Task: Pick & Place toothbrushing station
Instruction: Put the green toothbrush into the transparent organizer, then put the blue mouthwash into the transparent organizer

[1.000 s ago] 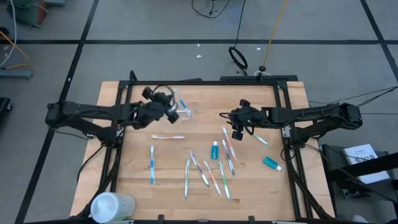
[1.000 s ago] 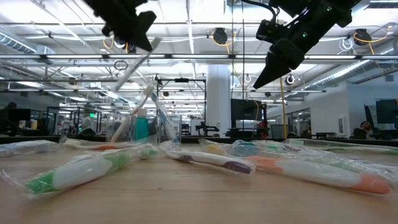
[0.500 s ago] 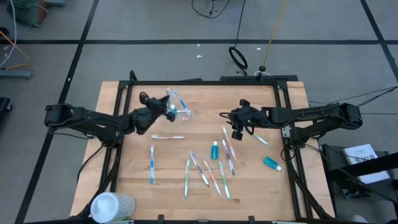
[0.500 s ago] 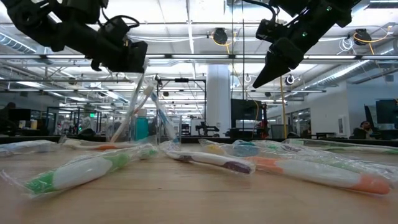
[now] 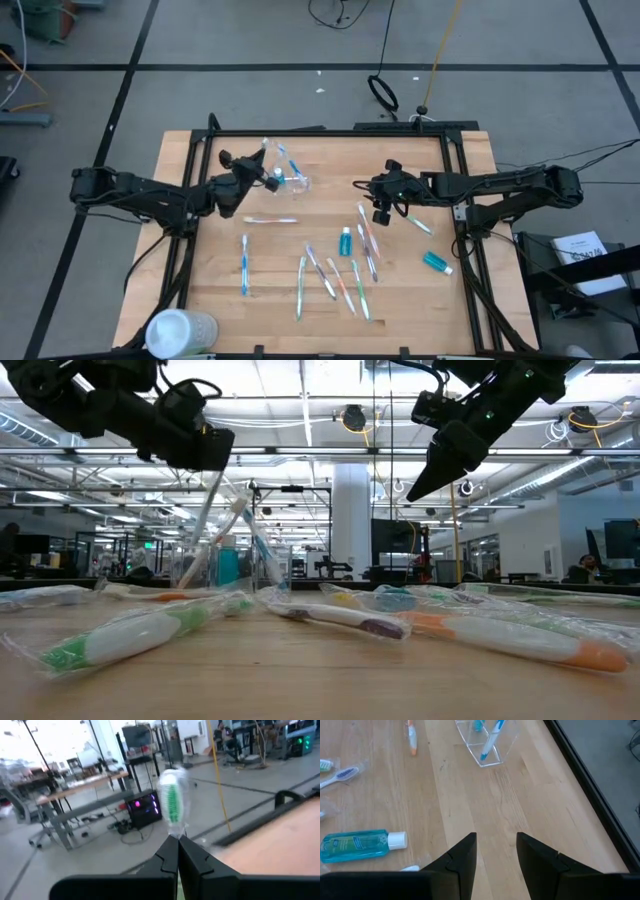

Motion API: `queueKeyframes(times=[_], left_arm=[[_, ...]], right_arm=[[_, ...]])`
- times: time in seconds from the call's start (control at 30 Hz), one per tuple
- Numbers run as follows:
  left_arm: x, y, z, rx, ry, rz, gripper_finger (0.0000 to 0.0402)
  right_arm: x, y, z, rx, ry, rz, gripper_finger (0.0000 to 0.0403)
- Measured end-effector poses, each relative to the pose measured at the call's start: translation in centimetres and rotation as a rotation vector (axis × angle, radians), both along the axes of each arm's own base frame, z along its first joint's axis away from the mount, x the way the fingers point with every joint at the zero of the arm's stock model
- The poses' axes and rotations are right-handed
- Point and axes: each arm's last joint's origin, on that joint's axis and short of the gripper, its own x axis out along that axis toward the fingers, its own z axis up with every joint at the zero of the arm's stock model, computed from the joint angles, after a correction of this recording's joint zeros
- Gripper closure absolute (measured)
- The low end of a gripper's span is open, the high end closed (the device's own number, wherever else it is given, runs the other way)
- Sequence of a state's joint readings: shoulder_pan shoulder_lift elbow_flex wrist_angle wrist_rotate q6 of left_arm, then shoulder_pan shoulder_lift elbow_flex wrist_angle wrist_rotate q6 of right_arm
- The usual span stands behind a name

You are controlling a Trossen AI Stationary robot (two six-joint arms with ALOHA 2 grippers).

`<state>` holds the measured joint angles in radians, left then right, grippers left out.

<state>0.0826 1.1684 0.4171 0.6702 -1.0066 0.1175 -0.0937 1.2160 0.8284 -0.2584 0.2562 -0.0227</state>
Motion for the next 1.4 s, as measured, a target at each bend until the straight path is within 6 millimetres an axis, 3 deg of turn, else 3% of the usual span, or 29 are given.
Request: queueKeyframes(times=[0.5,1.1,1.4], left_arm=[[-0.4,0.1,-2.3,-0.155,0.043,-0.003,0.0396],[-0.9,-0.2,-3.9,-0.326,0.050,-0.040,0.0307],[-0.3,-1.0,1.0,-0.248,-0.039,-0.131,0.0302]], right_arm=[[0.0,0.0,0.0,-0.001,-0.001,-0.001,0.0273],[0.0,0.0,0.0,-0.001,-0.004,-0.001,0.0273],[0.0,0.0,0.1,-0.001,-0.008,-0.001,0.0273]])
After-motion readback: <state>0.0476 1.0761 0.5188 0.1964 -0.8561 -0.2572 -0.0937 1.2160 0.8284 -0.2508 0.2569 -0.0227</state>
